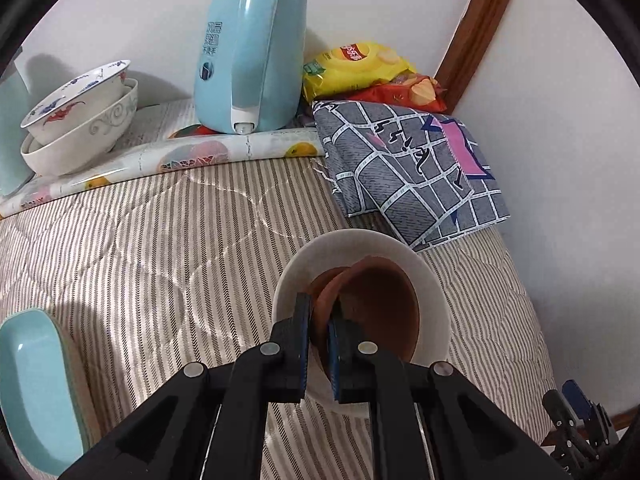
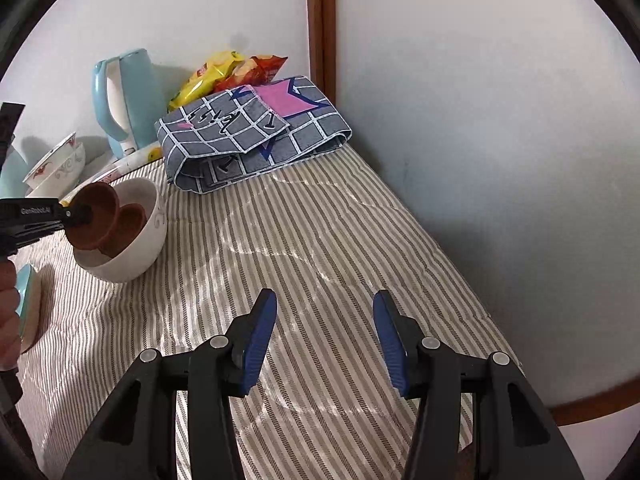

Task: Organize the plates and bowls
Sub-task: 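Carry the left gripper's brown bowl over the white bowl and lower it in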

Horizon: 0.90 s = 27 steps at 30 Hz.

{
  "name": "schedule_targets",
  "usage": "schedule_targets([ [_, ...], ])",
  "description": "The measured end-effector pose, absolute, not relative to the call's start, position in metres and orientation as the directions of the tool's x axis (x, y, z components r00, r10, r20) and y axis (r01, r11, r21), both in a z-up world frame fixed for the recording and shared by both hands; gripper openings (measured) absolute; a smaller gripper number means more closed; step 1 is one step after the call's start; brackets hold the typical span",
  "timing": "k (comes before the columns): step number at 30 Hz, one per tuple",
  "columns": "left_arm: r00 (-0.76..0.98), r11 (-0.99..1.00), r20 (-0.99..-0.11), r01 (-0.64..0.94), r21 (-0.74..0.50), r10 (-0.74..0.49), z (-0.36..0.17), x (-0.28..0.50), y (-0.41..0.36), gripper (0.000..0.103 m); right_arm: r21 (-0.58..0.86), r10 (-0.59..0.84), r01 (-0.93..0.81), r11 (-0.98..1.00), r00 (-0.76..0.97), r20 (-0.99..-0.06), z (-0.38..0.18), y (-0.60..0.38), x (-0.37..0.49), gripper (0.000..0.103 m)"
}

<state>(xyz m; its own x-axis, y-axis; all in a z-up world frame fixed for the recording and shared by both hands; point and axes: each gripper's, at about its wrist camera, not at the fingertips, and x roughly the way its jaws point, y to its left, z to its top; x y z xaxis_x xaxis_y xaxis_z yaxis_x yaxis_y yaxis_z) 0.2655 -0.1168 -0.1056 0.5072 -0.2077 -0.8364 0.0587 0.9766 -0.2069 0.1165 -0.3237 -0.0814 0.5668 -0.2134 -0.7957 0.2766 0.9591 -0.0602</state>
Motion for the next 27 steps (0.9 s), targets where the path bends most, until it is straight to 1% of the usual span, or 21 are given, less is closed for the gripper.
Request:
schedule_targets([
  [6,0.496,0.979,-0.845,0.049,-0.200,-0.197,-0.115,0.272,-0.118,0.008,-0.058,-0.203,0.264,0.963,0.566,-0.799,-0.085,-0.319,0.121,0.050],
  [21,0.483,0.971,-0.846,0.046,-0.236,-0.228,-0.126,0.279,-0.121,0.009,-0.056,-0.196,0.259,0.964,0.553,-0.810,-0.091,-0.316,0.124,0.050],
  [27,0.482,0.968,-0.842,0.055,-0.245,-0.241,-0.125,0.278,-0.124,0.011,-0.059,-0.193,0.252,0.966,0.552,-0.811,-0.092,-0.311,0.125,0.050],
])
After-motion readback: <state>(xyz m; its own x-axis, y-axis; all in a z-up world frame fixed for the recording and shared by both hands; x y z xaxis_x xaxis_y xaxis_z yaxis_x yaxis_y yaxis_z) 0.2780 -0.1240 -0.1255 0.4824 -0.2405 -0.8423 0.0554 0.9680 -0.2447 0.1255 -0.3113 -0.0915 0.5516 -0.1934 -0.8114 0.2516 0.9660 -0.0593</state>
